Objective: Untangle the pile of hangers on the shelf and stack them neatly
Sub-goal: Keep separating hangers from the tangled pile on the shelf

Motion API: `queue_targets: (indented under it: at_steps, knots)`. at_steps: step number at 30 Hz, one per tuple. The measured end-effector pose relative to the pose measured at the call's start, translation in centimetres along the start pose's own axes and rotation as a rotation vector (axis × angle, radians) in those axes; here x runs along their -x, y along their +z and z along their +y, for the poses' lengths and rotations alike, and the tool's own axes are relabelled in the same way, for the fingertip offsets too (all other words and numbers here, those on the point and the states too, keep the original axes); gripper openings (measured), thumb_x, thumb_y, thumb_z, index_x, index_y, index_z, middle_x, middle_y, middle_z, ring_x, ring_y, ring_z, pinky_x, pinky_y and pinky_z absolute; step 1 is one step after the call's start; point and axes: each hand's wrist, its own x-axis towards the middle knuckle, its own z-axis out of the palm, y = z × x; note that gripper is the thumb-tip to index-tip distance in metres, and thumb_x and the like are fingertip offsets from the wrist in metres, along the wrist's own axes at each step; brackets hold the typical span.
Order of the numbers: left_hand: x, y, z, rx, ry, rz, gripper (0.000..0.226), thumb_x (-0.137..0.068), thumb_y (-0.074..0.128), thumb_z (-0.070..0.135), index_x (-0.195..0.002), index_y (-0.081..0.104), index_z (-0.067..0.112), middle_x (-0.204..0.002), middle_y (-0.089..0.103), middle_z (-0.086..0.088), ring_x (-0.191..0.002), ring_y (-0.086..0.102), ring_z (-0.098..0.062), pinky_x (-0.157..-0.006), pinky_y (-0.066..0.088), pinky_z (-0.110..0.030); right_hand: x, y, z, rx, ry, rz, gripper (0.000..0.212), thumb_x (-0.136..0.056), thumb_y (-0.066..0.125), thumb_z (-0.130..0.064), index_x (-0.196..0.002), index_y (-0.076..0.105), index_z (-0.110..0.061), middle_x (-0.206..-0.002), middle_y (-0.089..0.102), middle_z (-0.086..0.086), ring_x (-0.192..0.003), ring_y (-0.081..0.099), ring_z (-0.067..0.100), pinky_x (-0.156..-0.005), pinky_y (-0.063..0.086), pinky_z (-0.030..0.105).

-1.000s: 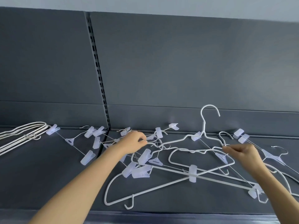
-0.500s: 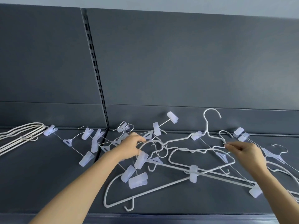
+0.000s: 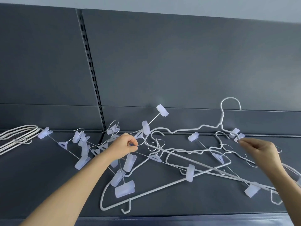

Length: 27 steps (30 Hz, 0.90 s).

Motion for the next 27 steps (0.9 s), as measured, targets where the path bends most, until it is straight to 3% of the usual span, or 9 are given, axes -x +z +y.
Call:
queue_targets:
  at_steps: [3, 8, 10, 13, 15, 17, 19, 23, 27]
  knots:
    - [-0.3, -0.3, 0.5, 0.016, 0.009, 0.028, 0.023, -0.083, 0.06, 0.009, -0.069, 0.056, 0.027, -0.079, 0.046, 0.008, -0.067, 0.043, -0.006, -0.071, 0.038, -0.021, 0.2, 0.9, 0.0, 0.023, 0.006, 0.007, 0.006, -0.082, 0.067, -0.022, -0.078, 0.071, -0.023, -0.064, 0.069, 0.001, -0.068, 0.054, 0.031, -0.047, 0.035, 0.008]
    - [-0.5, -1.1, 1.4, 0.078, 0.04, 0.053, 0.024, -0.087, 0.056, 0.01, -0.07, 0.055, 0.027, -0.078, 0.046, 0.007, -0.066, 0.042, -0.006, -0.067, 0.036, -0.018, 0.6, 1.7, -0.7, 0.011, -0.003, -0.009, 0.024, -0.082, 0.067, -0.023, -0.065, 0.062, -0.039, -0.062, 0.067, -0.006, -0.072, 0.056, 0.028, -0.058, 0.041, 0.025]
    - [-0.4, -1.6, 1.2, 0.085, 0.045, 0.059, 0.024, -0.087, 0.057, 0.008, -0.07, 0.055, 0.026, -0.079, 0.046, 0.005, -0.066, 0.041, -0.007, -0.067, 0.036, -0.018, 0.4, 0.8, -0.7, -0.031, 0.01, 0.023, 0.017, -0.082, 0.066, -0.023, -0.07, 0.066, -0.034, -0.058, 0.066, -0.015, -0.068, 0.056, 0.019, -0.053, 0.041, 0.022]
    - [0.1, -2.2, 0.3, 0.08, 0.023, 0.059, 0.024, -0.086, 0.057, 0.008, -0.069, 0.056, 0.025, -0.083, 0.049, 0.003, -0.067, 0.042, -0.009, -0.07, 0.037, -0.02, 0.1, -1.2, -0.3, -0.105, 0.009, 0.082, 0.006, -0.083, 0.065, -0.018, -0.084, 0.071, -0.02, -0.053, 0.061, -0.033, -0.056, 0.055, -0.01, -0.05, 0.036, 0.0]
    - [0.5, -2.0, 0.0, 0.061, 0.002, 0.045, 0.023, -0.086, 0.057, 0.008, -0.07, 0.056, 0.024, -0.082, 0.048, 0.004, -0.067, 0.042, -0.008, -0.069, 0.037, -0.02, 0.5, -2.3, -0.6, -0.147, 0.013, 0.094, 0.012, -0.083, 0.065, -0.016, -0.079, 0.073, -0.024, -0.052, 0.059, -0.036, -0.054, 0.052, -0.019, -0.051, 0.034, -0.003]
    - [0.7, -1.3, -0.1, -0.001, -0.031, 0.018, 0.022, -0.086, 0.057, 0.008, -0.069, 0.055, 0.022, -0.08, 0.046, 0.007, -0.068, 0.042, -0.007, -0.066, 0.035, -0.016, 1.0, -3.1, -1.2, -0.201, 0.008, 0.066, 0.034, -0.082, 0.065, -0.013, -0.069, 0.07, -0.044, -0.052, 0.059, -0.037, -0.054, 0.052, -0.02, -0.051, 0.035, -0.004]
    - [0.8, -0.4, -0.2, -0.062, -0.06, 0.01, 0.025, -0.085, 0.056, 0.007, -0.067, 0.052, 0.024, -0.08, 0.045, 0.008, -0.069, 0.043, -0.008, -0.064, 0.034, -0.014, 1.2, -3.5, -1.2, -0.208, -0.002, 0.05, 0.045, -0.082, 0.065, -0.011, -0.061, 0.067, -0.051, -0.054, 0.06, -0.036, -0.054, 0.053, -0.018, -0.052, 0.036, -0.003]
    - [0.3, 0.3, -0.7, -0.166, -0.11, 0.016, 0.03, -0.086, 0.054, 0.007, -0.065, 0.047, 0.027, -0.09, 0.047, 0.002, -0.078, 0.046, -0.013, -0.068, 0.033, -0.021, 1.0, -4.4, -0.6, -0.209, -0.036, 0.12, 0.013, -0.083, 0.064, -0.011, -0.091, 0.072, -0.016, -0.054, 0.06, -0.037, -0.053, 0.053, -0.018, -0.053, 0.037, -0.004]
    - [-0.1, 0.2, -0.4, -0.343, -0.161, 0.031, 0.016, -0.087, 0.051, 0.01, -0.076, 0.054, 0.021, -0.099, 0.048, -0.002, -0.087, 0.047, -0.018, -0.079, 0.039, -0.028, 1.4, -5.0, -0.2, -0.263, -0.045, 0.121, 0.01, -0.086, 0.062, -0.012, -0.093, 0.069, -0.014, -0.048, 0.06, -0.027, -0.043, 0.049, -0.008, -0.045, 0.034, -0.002]
